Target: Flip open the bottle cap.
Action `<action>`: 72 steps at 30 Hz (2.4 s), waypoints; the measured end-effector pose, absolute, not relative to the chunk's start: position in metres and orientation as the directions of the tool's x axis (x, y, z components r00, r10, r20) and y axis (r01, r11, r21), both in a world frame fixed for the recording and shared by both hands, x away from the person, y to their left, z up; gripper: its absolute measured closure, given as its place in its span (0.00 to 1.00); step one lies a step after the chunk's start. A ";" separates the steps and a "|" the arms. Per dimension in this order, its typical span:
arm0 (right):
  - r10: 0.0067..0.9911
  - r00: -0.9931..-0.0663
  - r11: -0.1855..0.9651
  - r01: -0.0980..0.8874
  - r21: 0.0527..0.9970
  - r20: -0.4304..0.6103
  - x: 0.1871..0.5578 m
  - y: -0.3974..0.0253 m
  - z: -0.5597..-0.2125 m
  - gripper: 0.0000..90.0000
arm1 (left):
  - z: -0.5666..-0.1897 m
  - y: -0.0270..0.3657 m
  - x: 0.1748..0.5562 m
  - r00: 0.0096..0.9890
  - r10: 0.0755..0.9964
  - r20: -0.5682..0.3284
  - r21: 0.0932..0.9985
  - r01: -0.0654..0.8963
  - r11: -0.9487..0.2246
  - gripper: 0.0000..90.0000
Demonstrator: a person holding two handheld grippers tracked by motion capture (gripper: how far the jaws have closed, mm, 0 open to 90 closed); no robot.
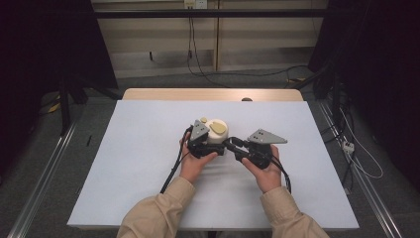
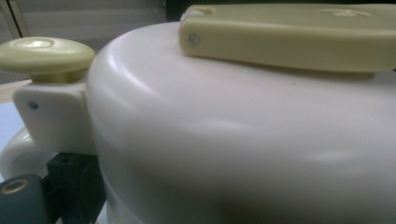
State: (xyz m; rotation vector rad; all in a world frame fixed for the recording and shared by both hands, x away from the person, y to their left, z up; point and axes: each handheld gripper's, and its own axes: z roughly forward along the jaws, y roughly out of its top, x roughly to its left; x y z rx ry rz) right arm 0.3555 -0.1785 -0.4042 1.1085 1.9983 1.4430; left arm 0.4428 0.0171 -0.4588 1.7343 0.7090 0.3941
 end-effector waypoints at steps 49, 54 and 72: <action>0.806 -0.587 0.190 0.374 0.908 0.073 0.376 -0.165 -0.391 1.00 | -0.459 0.017 0.443 0.757 0.647 -0.094 0.955 0.252 -0.157 0.07; 0.806 -0.588 0.194 0.372 0.908 0.069 0.376 -0.164 -0.390 1.00 | -0.459 0.017 0.442 0.756 0.647 -0.095 0.955 0.253 -0.156 0.07; 0.809 -0.585 0.204 0.366 0.908 0.055 0.377 -0.162 -0.385 1.00 | -0.459 0.016 0.442 0.755 0.649 -0.094 0.955 0.253 -0.156 0.07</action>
